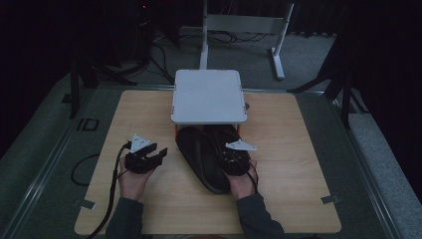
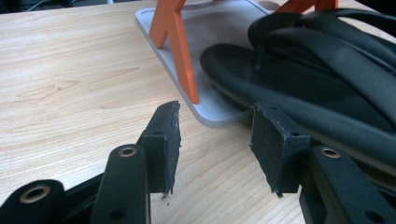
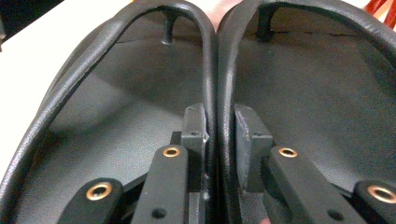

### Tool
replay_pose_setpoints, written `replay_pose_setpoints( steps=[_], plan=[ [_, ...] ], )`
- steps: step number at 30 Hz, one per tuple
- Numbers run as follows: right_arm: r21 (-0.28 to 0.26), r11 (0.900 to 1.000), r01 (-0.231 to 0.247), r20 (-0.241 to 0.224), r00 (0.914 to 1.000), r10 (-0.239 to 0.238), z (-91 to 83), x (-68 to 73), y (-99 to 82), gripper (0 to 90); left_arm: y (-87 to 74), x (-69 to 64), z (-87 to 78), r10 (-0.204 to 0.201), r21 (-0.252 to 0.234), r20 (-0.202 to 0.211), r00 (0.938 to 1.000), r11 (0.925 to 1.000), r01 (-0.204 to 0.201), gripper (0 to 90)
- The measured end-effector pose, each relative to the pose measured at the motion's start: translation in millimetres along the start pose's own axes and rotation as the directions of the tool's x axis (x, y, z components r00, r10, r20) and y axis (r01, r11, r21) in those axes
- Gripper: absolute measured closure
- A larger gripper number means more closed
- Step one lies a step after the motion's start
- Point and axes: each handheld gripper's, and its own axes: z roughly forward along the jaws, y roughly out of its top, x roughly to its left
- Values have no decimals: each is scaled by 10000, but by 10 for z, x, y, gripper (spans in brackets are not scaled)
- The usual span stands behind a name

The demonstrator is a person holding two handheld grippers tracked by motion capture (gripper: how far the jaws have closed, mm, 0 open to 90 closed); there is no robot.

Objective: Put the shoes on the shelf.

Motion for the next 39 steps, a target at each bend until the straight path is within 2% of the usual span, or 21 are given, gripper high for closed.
replay_pose_setpoints(
  steps=[5,11,16,20,24,25,39],
  plan=[
    [-217,9993,-305,349,9989,312,67,3,66,762,-5,10,-1,-8,-7,6,10000,10000,8,523],
    [-385,9978,-534,547,9970,555,122,37,89,761,-5,18,-13,-29,-26,-1,10000,10000,29,523],
    [-610,9945,-854,763,9930,900,170,97,122,761,-9,17,-1,-7,34,7,10000,10000,7,523],
    [-813,9925,-914,950,9905,990,222,163,162,760,-19,24,3,-52,35,41,10000,10000,52,523],
    [-943,9897,-1078,1182,9859,1187,255,193,182,760,-19,32,-8,-83,18,28,10000,10000,83,523],
    [-1051,9878,-1147,1387,9819,1287,284,220,190,760,-19,34,-14,-92,3,33,10000,10000,92,524],
    [-1608,9757,-1491,2034,9623,1806,491,320,313,757,-20,50,-21,-156,-29,75,9998,9999,157,524]
  ],
)
